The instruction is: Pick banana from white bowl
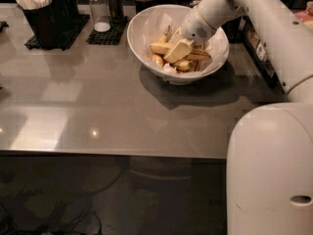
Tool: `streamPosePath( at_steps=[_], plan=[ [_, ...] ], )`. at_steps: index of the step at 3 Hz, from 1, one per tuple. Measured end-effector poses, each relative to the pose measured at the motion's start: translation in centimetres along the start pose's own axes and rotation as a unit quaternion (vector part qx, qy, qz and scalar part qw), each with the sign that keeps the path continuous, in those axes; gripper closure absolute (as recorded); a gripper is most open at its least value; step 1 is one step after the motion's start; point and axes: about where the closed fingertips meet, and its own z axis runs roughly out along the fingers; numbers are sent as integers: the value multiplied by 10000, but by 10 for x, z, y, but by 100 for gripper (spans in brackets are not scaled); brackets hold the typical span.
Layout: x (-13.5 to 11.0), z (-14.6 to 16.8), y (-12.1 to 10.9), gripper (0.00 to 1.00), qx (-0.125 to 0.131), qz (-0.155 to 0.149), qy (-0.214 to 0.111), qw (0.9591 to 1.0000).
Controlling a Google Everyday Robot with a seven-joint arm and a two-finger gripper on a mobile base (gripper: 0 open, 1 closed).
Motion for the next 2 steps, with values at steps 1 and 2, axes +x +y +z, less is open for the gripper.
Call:
streamPosePath(
  at_steps=[1,2],
  plan=[
    [3,-22,12,100,141,-44,-168,9997],
    [4,-42,24,100,313,-97,-318,9990]
  ],
)
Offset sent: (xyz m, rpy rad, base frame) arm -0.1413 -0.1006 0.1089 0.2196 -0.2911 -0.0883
